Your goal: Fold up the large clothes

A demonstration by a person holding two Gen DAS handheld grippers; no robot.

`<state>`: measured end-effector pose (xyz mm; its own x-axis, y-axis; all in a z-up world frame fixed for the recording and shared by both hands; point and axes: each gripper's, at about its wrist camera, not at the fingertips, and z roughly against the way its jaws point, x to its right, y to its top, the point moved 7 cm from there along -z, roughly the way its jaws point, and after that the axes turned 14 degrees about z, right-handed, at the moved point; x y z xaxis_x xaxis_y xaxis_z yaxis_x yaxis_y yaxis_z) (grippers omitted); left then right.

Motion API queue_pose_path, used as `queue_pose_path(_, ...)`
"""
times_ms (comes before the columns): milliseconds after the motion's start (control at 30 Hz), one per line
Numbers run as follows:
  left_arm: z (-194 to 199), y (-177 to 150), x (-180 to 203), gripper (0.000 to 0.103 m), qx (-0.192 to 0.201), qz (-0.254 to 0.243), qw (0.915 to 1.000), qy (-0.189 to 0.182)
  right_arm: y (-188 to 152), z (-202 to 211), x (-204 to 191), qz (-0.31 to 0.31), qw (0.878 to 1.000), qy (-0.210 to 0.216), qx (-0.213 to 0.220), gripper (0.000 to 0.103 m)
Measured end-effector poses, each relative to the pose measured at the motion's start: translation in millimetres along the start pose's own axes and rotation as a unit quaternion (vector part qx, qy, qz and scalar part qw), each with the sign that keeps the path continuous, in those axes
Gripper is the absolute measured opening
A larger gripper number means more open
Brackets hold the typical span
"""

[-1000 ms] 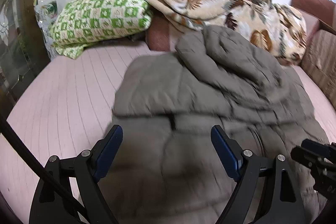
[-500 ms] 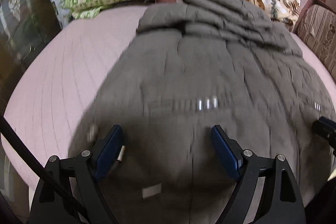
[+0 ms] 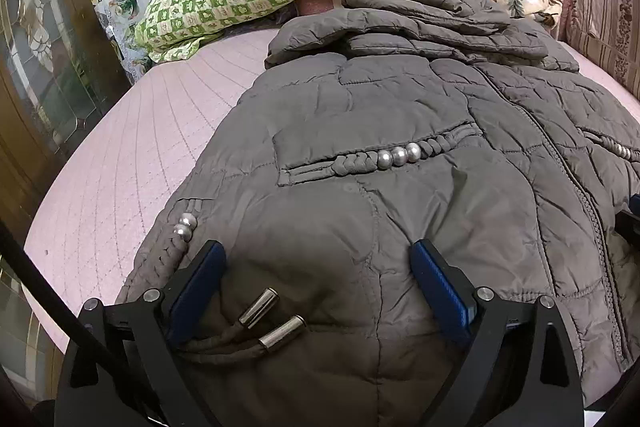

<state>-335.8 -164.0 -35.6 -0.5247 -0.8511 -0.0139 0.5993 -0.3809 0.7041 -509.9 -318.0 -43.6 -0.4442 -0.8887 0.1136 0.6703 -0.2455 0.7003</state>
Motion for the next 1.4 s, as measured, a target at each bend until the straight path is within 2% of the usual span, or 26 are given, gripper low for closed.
queue_pose_path(433,4.4,-5.5,-3.0,0.094,-0.007,-0.001,0.9999,-0.007,-12.6,15.5,-5.3,-0.007,1.000,0.010,0.005,0.055)
queue_pose_path(600,3.9,-5.9,-6.8,0.096,-0.028,0.007,0.9995,-0.017,-17.6,28.0,-2.5,-0.021,0.999,0.034,0.002,0.056)
queue_pose_path(733,10.4,-7.5,-9.0,0.096,-0.035,0.008,0.9988,-0.034,-17.4,57.0,16.0,-0.065,0.995,0.058,0.042,0.056)
queue_pose_path(800,19.2,-2.8,-13.3,0.096,-0.039,0.027,0.9973,-0.055,-19.9,69.1,32.6,-0.085,0.994,0.045,0.058,0.056)
queue_pose_path(867,35.1,6.0,-25.9,0.096,-0.012,0.045,0.9967,-0.067,-25.2,83.4,53.9,-0.110,0.991,0.023,0.078,0.056)
queue_pose_path(933,48.6,13.8,-52.5,0.096,0.020,0.076,0.9952,-0.057,-38.7,96.0,79.9,-0.139,0.986,-0.006,0.091,0.056)
queue_pose_path(967,49.5,15.5,-64.9,0.096,0.020,0.098,0.9932,-0.060,-47.5,100.3,94.3,-0.160,0.983,-0.020,0.090,0.056)
queue_pose_path(1033,43.0,14.6,-95.2,0.096,0.001,0.159,0.9848,-0.071,-65.6,106.0,122.3,-0.217,0.971,-0.025,0.092,0.056)
queue_pose_path(1100,28.7,5.1,-125.4,0.093,-0.031,0.223,0.9713,-0.076,-84.1,108.7,148.9,-0.274,0.957,-0.040,0.089,0.056)
queue_pose_path(1133,23.7,1.1,-132.6,0.089,-0.040,0.237,0.9674,-0.080,-92.5,108.3,158.8,-0.299,0.949,-0.038,0.087,0.056)
queue_pose_path(1167,18.4,-3.5,-138.3,0.078,-0.049,0.243,0.9656,-0.080,-100.0,106.9,165.7,-0.320,0.943,-0.036,0.082,0.056)
queue_pose_path(1200,15.5,-6.6,-140.0,0.074,-0.056,0.243,0.9650,-0.082,-106.6,105.3,171.2,-0.340,0.937,-0.034,0.078,0.056)
queue_pose_path(1300,15.8,-10.3,-141.4,0.070,-0.060,0.255,0.9589,-0.110,-120.7,100.3,179.0,-0.386,0.920,-0.015,0.073,0.056)
queue_pose_path(1400,15.0,-14.1,-144.8,0.070,-0.066,0.283,0.9482,-0.129,-125.2,95.0,177.5,-0.401,0.914,0.002,0.069,0.056)
